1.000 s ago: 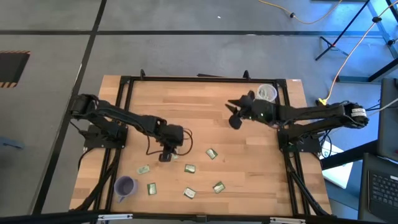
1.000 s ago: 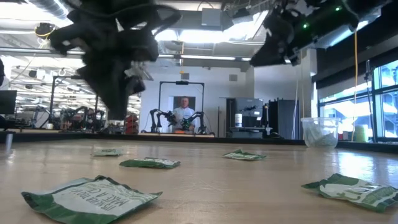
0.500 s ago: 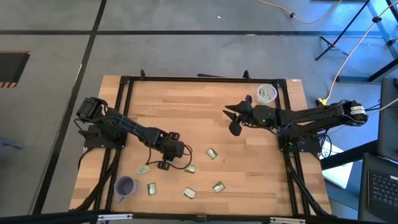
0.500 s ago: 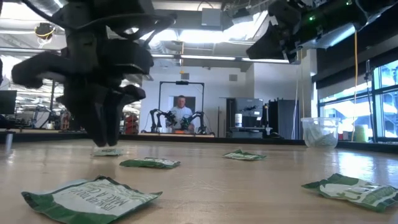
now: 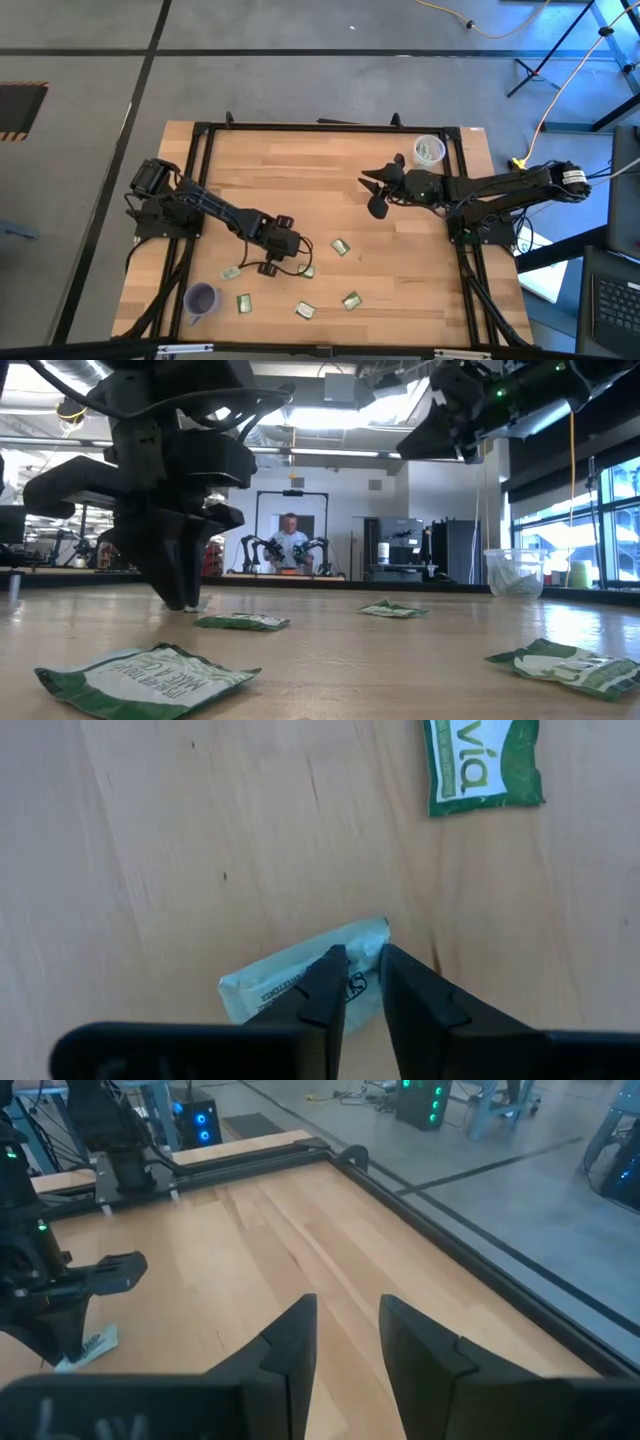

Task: Pick and place Stevia / Truvia into bins
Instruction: Put the right light green stevia packet into the transparent container

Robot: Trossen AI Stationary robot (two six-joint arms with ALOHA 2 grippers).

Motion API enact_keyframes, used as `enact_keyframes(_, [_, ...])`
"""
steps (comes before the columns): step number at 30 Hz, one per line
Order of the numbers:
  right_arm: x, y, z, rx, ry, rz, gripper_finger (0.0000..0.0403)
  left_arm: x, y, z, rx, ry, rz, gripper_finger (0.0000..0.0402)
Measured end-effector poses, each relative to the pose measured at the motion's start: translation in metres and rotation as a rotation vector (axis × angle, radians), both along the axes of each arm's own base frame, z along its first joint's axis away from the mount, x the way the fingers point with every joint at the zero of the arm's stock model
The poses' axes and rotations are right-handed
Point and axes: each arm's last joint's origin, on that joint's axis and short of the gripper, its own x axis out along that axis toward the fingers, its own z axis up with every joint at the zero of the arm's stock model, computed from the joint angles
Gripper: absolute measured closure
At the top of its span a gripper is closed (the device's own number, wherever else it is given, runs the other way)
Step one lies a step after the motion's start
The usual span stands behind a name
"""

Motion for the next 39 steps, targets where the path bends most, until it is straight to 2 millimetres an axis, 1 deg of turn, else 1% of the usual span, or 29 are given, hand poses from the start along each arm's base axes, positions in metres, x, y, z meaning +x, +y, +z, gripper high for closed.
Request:
enact_keyframes(8, [0.0,0.0,-0.001,0.001,0.012,0.002,0.0288,-0.001,0.0,0.002,-0.004,-0.013,0.0,0.0381])
enact_keyframes(11, [0.0,0.001,-0.001,0.002,0.014,0.021,0.0288,-0.001,0.002,0.01,-0.02,-0.05,0.003,0.0393])
enact_keyframes(13, [0.0,0.002,-0.001,-0.014,0.029,0.081,0.0288,-0.004,0.005,0.016,-0.042,-0.054,0.011,0.0397])
enact_keyframes(17, [0.002,0.007,-0.001,-0.084,0.067,0.305,0.0288,0.003,0.013,0.044,-0.132,-0.212,0.043,0.0396])
enact_keyframes(19, [0.003,0.01,-0.001,-0.102,0.066,0.417,0.0288,0.006,0.018,0.054,-0.178,-0.284,0.051,0.0397])
enact_keyframes(23, [0.004,0.014,0.002,-0.171,0.044,0.541,0.0288,0.018,0.033,0.082,-0.317,-0.504,0.033,0.0396])
enact_keyframes(25, [0.004,0.017,0.003,-0.237,0.041,0.59,0.0288,0.025,0.042,0.09,-0.399,-0.589,0.03,0.0395])
enact_keyframes(28, [0.004,0.024,0.006,-0.303,0.02,0.65,0.0288,0.032,0.056,0.103,-0.505,-0.709,0.016,0.0395])
enact_keyframes(32, [0.005,0.031,0.009,-0.347,-0.017,0.686,0.0288,0.035,0.072,0.113,-0.55,-0.801,0.008,0.0394])
enact_keyframes(36, [0.008,0.036,0.011,-0.369,-0.054,0.702,0.0288,0.038,0.08,0.122,-0.56,-0.896,0.002,0.0394])
enact_keyframes(39, [0.016,0.04,0.008,-0.409,-0.092,0.709,0.0288,0.039,0.083,0.129,-0.616,-0.949,-0.035,0.0395])
